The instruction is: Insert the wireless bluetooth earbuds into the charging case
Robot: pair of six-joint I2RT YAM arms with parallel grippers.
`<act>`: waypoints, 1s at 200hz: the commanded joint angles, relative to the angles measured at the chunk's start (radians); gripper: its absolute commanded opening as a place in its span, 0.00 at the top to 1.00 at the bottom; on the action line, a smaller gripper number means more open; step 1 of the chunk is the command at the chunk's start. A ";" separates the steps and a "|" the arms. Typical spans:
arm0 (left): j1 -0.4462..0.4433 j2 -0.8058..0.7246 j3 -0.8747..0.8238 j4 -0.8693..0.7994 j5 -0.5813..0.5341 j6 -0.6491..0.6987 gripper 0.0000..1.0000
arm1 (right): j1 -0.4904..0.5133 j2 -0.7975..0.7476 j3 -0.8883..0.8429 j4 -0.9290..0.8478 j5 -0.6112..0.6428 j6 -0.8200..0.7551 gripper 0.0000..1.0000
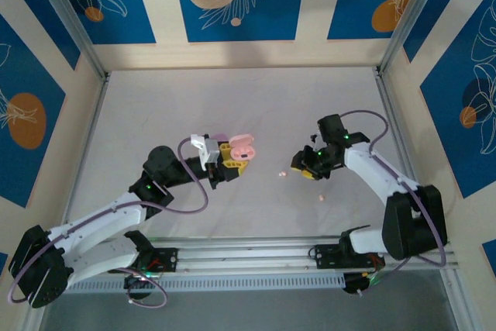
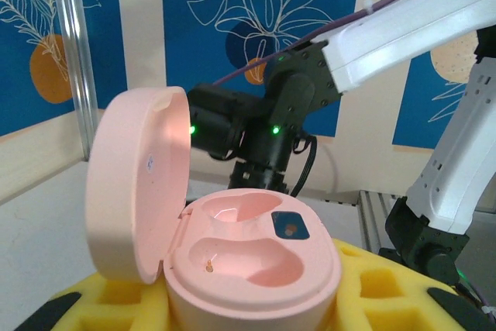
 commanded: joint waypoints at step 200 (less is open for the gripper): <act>-0.009 -0.030 0.024 -0.051 -0.029 0.035 0.71 | 0.124 0.369 0.141 0.141 0.075 0.093 0.61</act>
